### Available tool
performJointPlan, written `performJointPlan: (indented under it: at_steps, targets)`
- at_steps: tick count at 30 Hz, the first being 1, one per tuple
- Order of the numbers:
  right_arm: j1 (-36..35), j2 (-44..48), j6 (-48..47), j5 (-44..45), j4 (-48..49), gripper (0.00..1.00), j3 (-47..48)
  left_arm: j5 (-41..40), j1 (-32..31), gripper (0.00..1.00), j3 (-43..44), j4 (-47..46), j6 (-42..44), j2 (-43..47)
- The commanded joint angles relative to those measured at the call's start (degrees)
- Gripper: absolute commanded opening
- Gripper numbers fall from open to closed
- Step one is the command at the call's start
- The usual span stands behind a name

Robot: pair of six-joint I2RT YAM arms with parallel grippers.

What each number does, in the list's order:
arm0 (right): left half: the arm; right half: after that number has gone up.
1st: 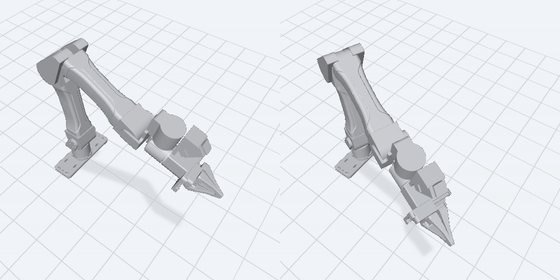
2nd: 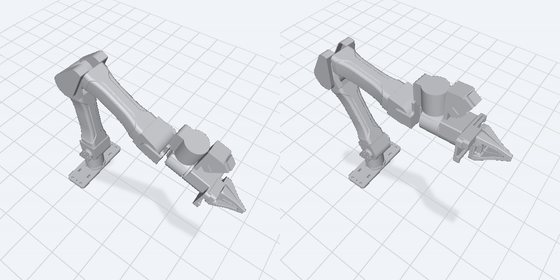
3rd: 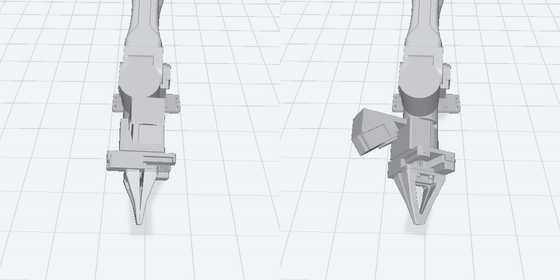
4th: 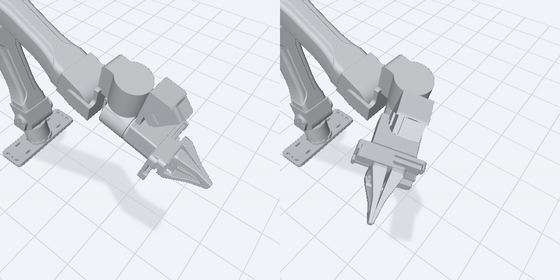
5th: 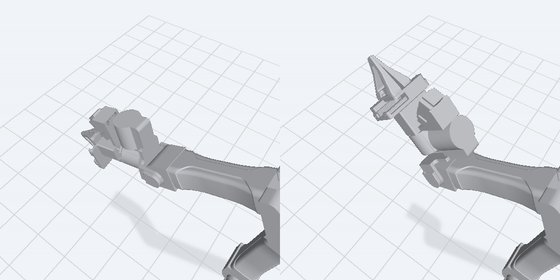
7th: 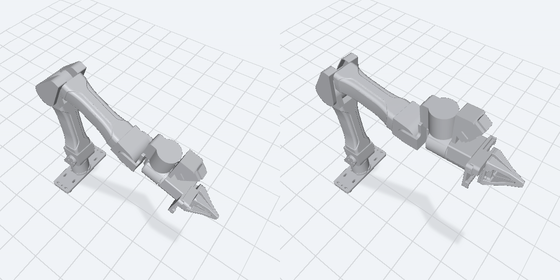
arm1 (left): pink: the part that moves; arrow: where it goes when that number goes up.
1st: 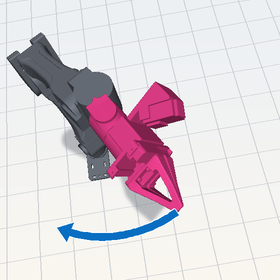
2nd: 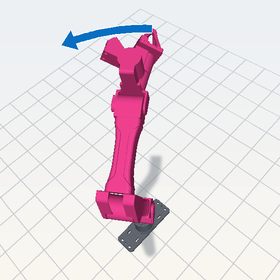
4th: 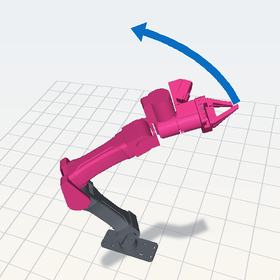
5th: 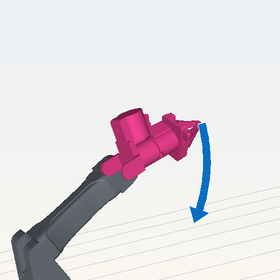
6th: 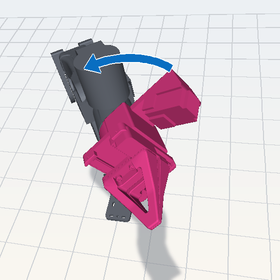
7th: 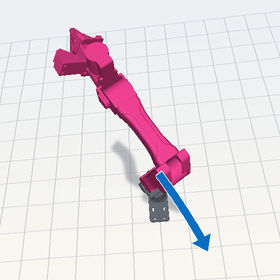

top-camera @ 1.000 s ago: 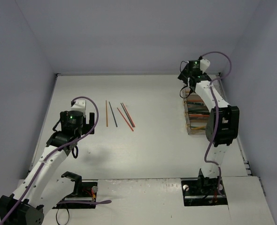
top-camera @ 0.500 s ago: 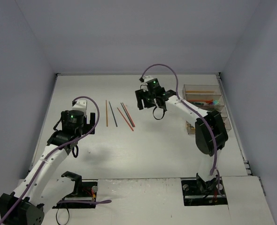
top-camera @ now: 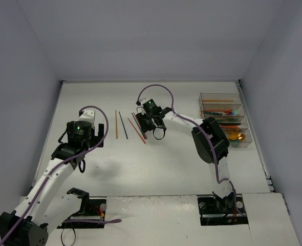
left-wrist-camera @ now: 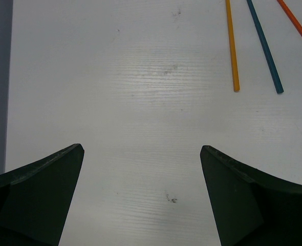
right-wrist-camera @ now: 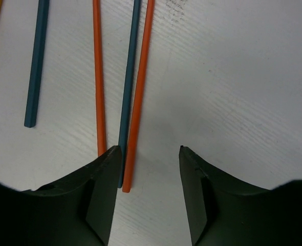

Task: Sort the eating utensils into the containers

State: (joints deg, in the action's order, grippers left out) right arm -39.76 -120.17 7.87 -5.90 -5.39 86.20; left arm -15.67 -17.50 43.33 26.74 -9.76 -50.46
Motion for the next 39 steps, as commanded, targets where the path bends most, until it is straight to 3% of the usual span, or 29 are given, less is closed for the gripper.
performJointPlan:
  at_steps: [1,26,39]
  targets:
    - [0.3,0.07,0.21,1.83,2.76,0.43,5.19,-0.23,0.27,0.97,1.23,-2.4,0.18,0.8]
    - [0.04,-7.01,1.0,2.82,4.78,0.34,10.31,0.2,0.27,0.97,1.14,-2.4,0.18,0.8]
    - [-1.65,-3.81,-0.84,7.03,4.78,0.34,0.23,0.6,0.27,0.97,1.12,-2.57,0.27,0.66]
